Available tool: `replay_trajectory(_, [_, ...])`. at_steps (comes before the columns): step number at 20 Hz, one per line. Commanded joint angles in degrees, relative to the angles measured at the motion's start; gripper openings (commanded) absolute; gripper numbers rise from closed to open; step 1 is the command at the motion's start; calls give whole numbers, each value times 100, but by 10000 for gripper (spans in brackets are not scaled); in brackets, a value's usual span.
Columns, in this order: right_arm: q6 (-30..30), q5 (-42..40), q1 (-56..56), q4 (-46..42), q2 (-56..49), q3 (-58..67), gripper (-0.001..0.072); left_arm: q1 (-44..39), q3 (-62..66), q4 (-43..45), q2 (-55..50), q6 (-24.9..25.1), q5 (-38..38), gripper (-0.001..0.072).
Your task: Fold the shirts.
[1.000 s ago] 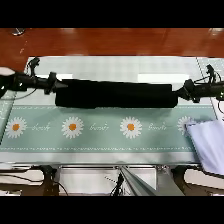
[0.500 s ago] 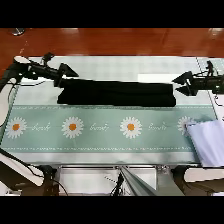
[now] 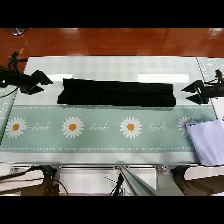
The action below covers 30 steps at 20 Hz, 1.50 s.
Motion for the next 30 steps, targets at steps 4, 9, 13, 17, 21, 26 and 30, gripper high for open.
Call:
replay_trajectory(4, [-39, -87, 608, 262, -505, 0, 622, -946, -1217, -308, 1182, 61, 649, 703])
replay_trajectory(9, [-166, -291, 1110, 463, -516, 48, 468, -1932, -1211, -310, 938, 61, 940, 702])
replay_trajectory(13, [-293, 92, 1093, 527, -426, 48, 21, -2306, -1209, -496, 756, 61, 1121, 491])
replay_trajectory(17, [-516, 798, 949, 170, 496, -24, 21, -2621, -1110, -780, 664, 476, 1213, 25])
replay_trajectory(21, [-472, 844, 911, -352, 2356, -796, 21, -3495, -605, -780, 103, 422, 1633, 25])
replay_trajectory(26, [-20, 850, 911, -398, 4721, -1816, 21, -4629, 1047, -780, -1469, 227, 1545, 24])
replay_trajectory(30, [321, 1034, 911, -328, 5707, -1969, 21, -5390, 2398, -807, -2667, -227, 911, 25])
